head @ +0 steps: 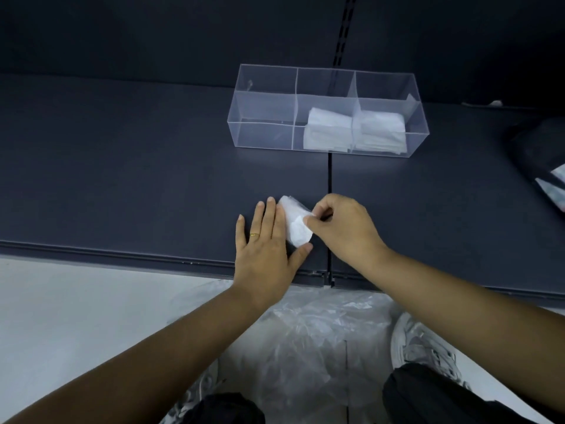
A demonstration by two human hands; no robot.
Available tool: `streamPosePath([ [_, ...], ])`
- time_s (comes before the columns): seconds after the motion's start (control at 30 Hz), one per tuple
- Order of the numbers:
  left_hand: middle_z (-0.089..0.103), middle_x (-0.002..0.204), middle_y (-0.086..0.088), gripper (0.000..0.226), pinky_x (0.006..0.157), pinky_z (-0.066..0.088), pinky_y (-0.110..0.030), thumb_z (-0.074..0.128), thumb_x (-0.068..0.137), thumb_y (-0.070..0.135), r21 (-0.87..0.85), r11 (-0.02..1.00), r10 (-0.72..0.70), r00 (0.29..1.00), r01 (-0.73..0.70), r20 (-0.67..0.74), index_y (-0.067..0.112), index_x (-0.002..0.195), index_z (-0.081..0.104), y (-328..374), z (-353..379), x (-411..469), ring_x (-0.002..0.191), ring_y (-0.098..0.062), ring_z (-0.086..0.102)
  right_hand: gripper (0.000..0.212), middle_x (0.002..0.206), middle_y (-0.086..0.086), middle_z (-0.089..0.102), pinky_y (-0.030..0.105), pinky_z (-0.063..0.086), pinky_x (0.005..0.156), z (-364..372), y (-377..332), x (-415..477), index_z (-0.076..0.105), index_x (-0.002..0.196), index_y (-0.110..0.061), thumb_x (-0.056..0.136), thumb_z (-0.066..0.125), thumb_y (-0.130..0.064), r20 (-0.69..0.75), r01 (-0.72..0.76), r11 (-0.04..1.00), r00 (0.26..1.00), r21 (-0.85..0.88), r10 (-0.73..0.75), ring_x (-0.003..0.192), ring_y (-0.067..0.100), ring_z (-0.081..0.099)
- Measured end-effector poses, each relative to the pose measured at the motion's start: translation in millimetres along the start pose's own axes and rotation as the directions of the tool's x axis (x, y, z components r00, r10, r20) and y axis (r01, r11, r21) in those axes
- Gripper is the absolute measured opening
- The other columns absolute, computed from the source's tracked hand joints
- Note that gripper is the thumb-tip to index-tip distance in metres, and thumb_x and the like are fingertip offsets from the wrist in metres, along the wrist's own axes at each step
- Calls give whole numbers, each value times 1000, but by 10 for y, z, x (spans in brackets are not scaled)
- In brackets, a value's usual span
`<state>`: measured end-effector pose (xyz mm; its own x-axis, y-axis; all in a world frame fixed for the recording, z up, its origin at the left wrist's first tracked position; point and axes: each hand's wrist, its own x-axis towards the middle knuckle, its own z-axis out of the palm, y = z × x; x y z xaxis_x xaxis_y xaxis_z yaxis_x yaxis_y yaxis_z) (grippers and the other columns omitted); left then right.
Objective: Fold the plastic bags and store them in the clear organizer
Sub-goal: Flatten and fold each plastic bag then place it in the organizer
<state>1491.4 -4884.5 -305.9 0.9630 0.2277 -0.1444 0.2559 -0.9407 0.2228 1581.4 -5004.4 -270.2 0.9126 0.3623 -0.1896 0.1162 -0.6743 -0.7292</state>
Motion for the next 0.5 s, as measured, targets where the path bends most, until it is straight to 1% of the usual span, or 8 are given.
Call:
streamPosePath([
  [0.07,7,161,-1,86,118,-3,-36,11,86,66,-201,978,-57,998,50,-27,12,153,11,77,-66,-86,148,-14,0,18,70,-9,62,20,42,61,-59,-36,34,57,70,-23,78,68,-10,41,-31,988,999,149,25,63,3,55],
  [0.13,22,157,1,86,114,10,-32,27,82,69,-437,896,-116,992,80,-55,14,149,28,65,-240,-90,143,-15,16,23,64,-10,57,15,40,58,-161,-55,17,55,71,-21,78,67,-3,73,44,989,996,141,-55,56,0,50],
  [0.17,20,156,5,93,112,10,-31,33,76,74,-499,866,-97,991,40,-89,18,149,26,33,-345,-61,143,-13,14,25,62,-11,55,13,39,57,-226,-71,-5,54,72,-22,78,68,-2,97,109,989,988,101,-119,55,0,48],
  [0.27,11,147,28,111,114,1,-23,50,61,80,-493,850,187,981,-185,-46,32,152,8,-10,-684,78,137,8,0,25,66,-9,59,14,43,59,-427,-170,-78,55,78,-22,79,71,-3,204,321,946,924,43,-323,59,2,52],
  [0.33,44,126,32,78,101,28,-16,70,68,61,-551,813,268,961,-187,68,36,136,44,-21,-800,215,121,5,33,26,74,-12,65,15,46,64,-537,-242,-93,57,84,-24,79,71,-3,235,385,921,891,63,-389,65,4,58],
  [0.4,61,77,20,19,66,39,-15,76,78,36,-711,692,245,967,-122,73,28,94,70,-22,-825,326,75,-2,54,28,77,-12,70,12,46,69,-647,-268,-42,60,92,-26,79,73,-4,220,354,931,905,84,-364,68,2,60],
  [0.43,59,64,14,7,58,38,-17,75,81,28,-771,628,214,976,-107,39,24,80,70,-32,-825,376,61,-3,51,27,76,-10,71,10,45,68,-706,-265,8,63,93,-26,79,74,-5,198,312,945,924,100,-326,66,-1,59],
  [0.5,63,62,4,11,57,43,-19,73,83,21,-818,567,124,992,-96,-31,18,72,70,-43,-835,460,57,-4,52,19,71,-6,69,9,45,65,-816,-242,155,69,87,-21,77,77,-7,145,205,967,963,151,-227,60,-2,56],
])
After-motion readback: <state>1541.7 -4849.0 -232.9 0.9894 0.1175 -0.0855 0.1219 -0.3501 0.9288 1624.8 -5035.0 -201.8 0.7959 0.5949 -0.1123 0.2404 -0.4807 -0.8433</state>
